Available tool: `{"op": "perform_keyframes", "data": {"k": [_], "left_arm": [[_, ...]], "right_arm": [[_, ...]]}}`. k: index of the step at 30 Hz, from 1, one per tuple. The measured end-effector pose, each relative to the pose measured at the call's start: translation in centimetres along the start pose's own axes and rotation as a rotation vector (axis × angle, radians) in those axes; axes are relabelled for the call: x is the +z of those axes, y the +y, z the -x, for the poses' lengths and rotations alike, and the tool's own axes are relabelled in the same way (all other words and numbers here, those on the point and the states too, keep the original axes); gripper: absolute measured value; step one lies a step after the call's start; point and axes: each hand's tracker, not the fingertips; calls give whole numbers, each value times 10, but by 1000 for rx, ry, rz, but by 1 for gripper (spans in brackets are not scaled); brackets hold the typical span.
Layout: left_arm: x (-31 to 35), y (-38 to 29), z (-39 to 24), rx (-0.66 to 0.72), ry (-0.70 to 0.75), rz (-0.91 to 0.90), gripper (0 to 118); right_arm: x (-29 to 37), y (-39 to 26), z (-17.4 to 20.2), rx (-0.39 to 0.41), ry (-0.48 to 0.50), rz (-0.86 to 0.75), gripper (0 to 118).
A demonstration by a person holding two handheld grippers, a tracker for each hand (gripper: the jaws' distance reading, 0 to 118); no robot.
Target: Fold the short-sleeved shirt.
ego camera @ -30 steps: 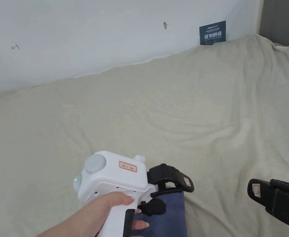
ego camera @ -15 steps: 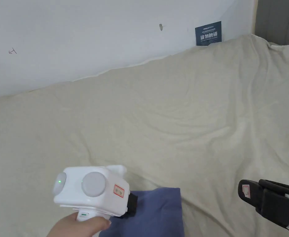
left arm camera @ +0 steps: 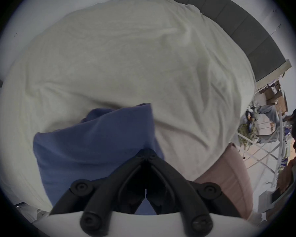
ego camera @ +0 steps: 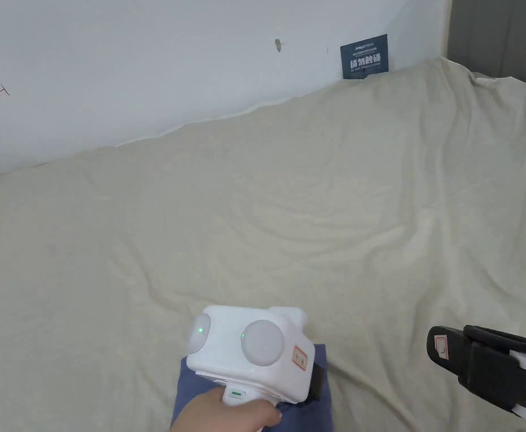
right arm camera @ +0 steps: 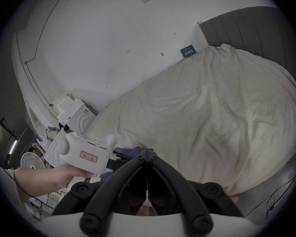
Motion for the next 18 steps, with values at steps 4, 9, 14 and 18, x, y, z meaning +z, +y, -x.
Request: {"op": "perform_keyframes", "data": {"k": [4,9,14,18], "left_arm": [[-12,2,-5,-1,-151,20,0],[25,-14,8,195,-574,-277,0],[120,-55,44,172,-406,-691,0],[171,-114,84,260,-150,-917,0]], "right_arm": [[-2,-2,6,1,6,9,1],[10,6,7,10,51,-19,1],[36,28,18,89,28,-152,1],[52,41,24,116,9,-257,1]]}}
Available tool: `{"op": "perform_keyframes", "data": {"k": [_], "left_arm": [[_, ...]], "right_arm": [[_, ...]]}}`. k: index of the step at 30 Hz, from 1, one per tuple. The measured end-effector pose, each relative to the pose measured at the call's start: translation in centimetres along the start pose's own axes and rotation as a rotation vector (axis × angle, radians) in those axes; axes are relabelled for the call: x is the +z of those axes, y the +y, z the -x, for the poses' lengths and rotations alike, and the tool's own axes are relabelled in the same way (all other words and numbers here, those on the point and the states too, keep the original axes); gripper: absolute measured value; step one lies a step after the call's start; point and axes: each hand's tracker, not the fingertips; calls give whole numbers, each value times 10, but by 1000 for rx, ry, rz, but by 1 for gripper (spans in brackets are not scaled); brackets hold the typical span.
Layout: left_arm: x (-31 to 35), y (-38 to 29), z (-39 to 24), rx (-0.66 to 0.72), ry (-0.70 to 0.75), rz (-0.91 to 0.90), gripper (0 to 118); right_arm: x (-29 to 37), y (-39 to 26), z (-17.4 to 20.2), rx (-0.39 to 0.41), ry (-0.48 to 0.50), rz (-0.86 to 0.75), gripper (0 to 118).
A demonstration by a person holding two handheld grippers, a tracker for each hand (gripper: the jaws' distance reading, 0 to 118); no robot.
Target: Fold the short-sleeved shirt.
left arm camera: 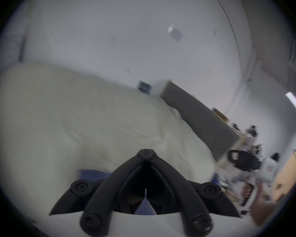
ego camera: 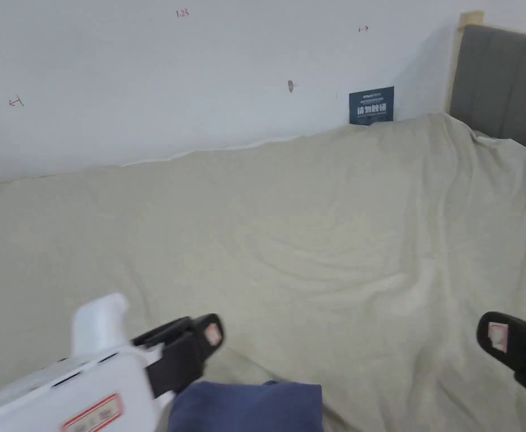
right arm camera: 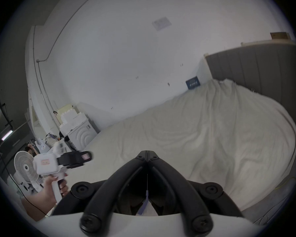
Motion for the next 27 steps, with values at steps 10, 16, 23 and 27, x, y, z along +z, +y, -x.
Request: {"op": "perform_keyframes", "data": {"k": [10,16,23,27], "left_arm": [[100,-27,49,-98,622,-376,0],[89,-19,45,-202,609,-380,0],[54,-34,25,-208,590,-426,0],[48,-37,17,-230,570,-403,0]], "right_arm": [[-9,-18,29,242,-176,-260,1],[-27,-30,64,336,-222,-336,1],[-61,-46,81,396,-254,-319,1],[-62,-41,85,386,-236,-323,1]]}}
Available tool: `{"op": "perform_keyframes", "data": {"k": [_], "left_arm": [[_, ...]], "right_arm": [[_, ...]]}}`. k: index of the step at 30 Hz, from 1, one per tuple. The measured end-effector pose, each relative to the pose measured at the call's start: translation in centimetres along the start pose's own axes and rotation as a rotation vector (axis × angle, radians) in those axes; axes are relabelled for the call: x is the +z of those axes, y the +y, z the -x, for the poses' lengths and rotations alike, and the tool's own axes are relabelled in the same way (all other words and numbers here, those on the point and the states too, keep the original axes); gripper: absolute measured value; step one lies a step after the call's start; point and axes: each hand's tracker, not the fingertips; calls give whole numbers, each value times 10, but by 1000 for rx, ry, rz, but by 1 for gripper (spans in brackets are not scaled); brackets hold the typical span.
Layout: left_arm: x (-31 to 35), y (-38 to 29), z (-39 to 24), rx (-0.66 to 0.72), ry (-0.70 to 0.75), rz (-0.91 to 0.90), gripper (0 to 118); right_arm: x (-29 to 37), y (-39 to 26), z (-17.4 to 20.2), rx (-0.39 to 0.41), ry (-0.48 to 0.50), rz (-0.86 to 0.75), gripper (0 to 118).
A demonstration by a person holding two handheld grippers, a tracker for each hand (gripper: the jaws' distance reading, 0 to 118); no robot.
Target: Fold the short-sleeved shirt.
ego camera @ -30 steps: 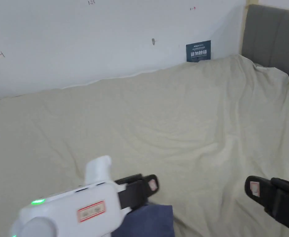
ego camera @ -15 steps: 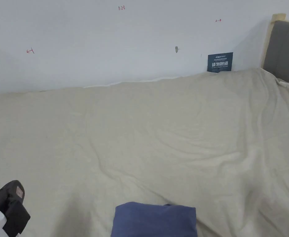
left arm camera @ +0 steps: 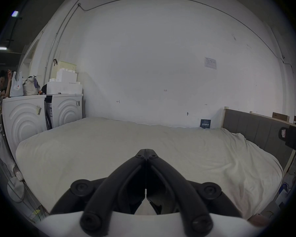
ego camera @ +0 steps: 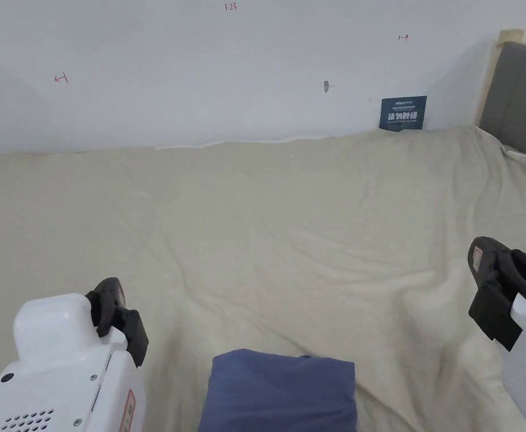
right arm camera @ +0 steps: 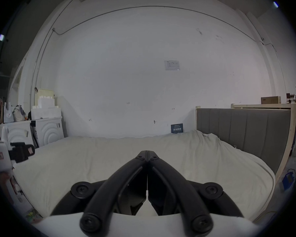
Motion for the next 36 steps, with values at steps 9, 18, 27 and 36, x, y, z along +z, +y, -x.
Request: {"op": "perform_keyframes", "data": {"k": [9,18,27,36], "left_arm": [[2,11,12,-4,4,23,0],[-10,-17,40,147,-111,245,0],[-44,-44,73,236,-277,554,0],[-154,-92,84,443,-719,1115,104]], "right_arm": [[-6,31,-7,-42,41,-24,1],[-96,-54,43,-13,380,871,1],[-117,-148,50,18,356,1143,1],[-113,-150,48,21,362,1143,1]]}}
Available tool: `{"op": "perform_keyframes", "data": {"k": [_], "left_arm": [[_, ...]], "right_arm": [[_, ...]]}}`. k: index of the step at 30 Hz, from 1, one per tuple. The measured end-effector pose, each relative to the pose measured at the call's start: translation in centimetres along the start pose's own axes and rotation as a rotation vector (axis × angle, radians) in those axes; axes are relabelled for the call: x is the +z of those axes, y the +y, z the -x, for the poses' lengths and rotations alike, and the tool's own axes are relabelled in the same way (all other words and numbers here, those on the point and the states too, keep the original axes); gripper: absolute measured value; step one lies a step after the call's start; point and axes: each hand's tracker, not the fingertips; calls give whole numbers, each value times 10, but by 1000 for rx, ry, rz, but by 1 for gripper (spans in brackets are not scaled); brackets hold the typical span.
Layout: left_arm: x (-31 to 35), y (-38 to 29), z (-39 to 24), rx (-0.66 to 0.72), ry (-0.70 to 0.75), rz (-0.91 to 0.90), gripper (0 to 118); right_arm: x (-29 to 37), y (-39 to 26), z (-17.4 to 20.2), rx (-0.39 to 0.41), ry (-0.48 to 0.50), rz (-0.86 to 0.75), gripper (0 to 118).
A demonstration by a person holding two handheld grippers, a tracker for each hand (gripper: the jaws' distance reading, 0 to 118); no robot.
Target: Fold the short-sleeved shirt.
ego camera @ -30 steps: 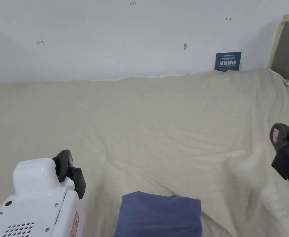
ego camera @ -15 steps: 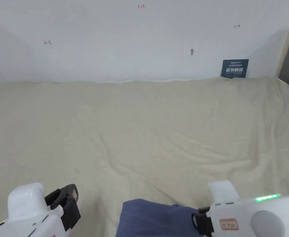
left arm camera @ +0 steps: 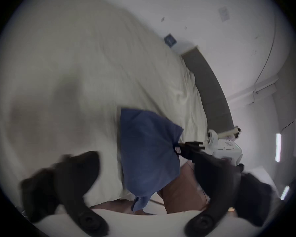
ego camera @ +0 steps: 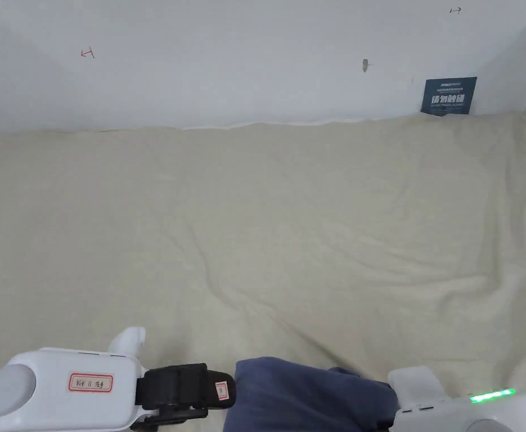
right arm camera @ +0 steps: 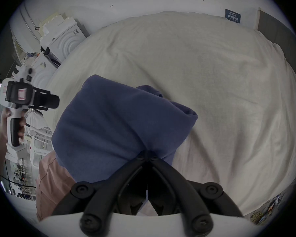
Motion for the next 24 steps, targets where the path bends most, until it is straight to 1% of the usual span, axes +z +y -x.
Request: {"op": "perform_keyframes", "data": {"k": [1,2,3,6,7,8,9,12,13,14,16,17,19,20,21,22,23,24], "left_arm": [[-8,5,7,3,-33,44,118],[-12,10,14,15,-71,52,118],[-18,14,21,58,-88,63,118],[-41,22,48,242,-211,111,118],[-50,21,54,282,-243,120,118],[-59,21,57,294,-254,140,118],[-67,20,58,297,-272,159,118],[-86,23,50,227,-382,223,118],[-88,10,22,236,-378,259,118],[-95,9,18,238,-364,274,118],[-101,11,8,202,-349,286,118],[-107,14,14,187,-324,272,118],[-106,11,5,181,-271,243,118],[-106,9,0,163,-235,252,115],[-96,12,-10,115,-184,248,98],[-92,10,-20,48,-119,230,67],[-89,9,-26,-2,-43,220,26],[-87,7,-33,-47,65,190,26]], "right_arm": [[0,-1,0,-8,2,-2,1],[-1,-1,-1,-16,4,-3,1],[-1,-2,-2,-23,9,-4,1],[-3,-1,-6,-43,24,0,1],[-3,0,-7,-49,29,3,1],[-4,1,-8,-52,33,7,1],[-3,1,-9,-52,36,10,1],[-4,2,-9,-43,40,19,1],[-5,2,-8,-34,38,21,1],[-6,3,-7,-28,34,23,1],[-7,2,-4,-10,24,22,1],[-8,2,-3,2,20,20,1],[-7,1,-3,14,19,16,1],[-7,1,-4,13,22,13,1],[-7,0,-6,7,27,11,1],[-6,0,-7,-1,32,8,1],[-6,0,-8,-10,36,8,1],[-5,0,-9,-19,38,9,1]]}}
